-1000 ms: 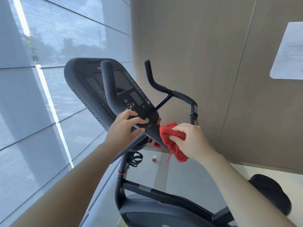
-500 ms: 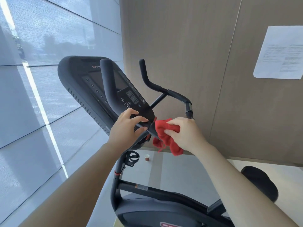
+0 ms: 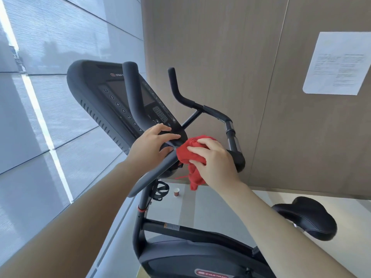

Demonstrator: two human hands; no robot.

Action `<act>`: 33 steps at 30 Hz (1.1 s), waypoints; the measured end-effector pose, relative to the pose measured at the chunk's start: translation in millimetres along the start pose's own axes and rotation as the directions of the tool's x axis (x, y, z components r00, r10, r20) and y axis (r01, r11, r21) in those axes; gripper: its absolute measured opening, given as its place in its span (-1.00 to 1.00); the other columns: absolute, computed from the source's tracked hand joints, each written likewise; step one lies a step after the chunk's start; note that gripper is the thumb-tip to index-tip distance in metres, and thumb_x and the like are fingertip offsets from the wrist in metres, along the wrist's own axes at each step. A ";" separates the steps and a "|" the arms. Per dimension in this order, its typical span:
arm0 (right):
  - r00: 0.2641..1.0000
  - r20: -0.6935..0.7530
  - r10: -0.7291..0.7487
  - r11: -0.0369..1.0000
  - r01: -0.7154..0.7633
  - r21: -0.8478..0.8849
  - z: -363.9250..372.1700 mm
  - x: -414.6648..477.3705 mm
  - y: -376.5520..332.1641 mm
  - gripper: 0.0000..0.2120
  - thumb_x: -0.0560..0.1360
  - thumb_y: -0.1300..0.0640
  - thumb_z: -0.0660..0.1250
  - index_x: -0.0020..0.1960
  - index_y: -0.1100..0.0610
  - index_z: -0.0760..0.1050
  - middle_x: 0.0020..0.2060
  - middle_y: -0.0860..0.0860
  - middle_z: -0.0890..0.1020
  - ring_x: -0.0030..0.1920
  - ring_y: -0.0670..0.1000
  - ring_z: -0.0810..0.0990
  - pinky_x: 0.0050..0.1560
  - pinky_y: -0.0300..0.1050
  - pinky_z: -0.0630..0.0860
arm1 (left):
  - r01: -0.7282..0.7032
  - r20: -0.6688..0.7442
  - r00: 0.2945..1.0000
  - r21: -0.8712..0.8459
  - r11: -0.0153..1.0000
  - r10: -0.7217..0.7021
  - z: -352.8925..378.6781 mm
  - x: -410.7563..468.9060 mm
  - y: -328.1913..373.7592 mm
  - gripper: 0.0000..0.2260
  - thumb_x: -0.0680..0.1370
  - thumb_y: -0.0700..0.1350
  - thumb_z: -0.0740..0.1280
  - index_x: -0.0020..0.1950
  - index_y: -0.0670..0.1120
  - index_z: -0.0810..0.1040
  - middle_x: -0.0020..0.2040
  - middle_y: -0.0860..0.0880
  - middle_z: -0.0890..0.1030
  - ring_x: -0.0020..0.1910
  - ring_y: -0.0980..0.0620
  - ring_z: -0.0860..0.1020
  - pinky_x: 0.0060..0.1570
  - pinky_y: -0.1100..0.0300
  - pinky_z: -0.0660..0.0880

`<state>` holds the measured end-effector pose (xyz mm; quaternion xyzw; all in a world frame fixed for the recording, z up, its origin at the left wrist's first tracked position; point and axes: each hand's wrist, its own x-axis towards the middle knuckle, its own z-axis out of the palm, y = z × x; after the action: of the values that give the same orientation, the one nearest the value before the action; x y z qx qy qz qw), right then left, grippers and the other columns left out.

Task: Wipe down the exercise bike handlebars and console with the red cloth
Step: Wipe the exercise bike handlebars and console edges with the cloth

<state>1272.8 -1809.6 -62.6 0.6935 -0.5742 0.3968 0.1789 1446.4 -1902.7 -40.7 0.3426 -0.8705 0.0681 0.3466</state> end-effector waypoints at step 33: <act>0.973 0.158 0.166 0.958 -0.197 0.208 -25.7 31.3 9.3 -0.80 0.42 0.05 0.42 0.03 0.03 0.64 -0.04 -0.09 0.66 -0.04 -0.11 0.58 0.03 -0.33 0.43 | 0.044 -0.018 0.999 0.036 0.998 -0.043 -9.4 -2.0 -5.3 -0.40 0.41 -0.04 0.45 0.41 0.06 0.32 0.32 0.04 0.40 0.32 0.01 0.35 0.04 0.02 0.52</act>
<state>1256.0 -1814.6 -24.9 0.6794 -0.5984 0.4240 0.0224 1456.1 -1902.2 -35.5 0.3672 -0.8584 0.0796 0.3493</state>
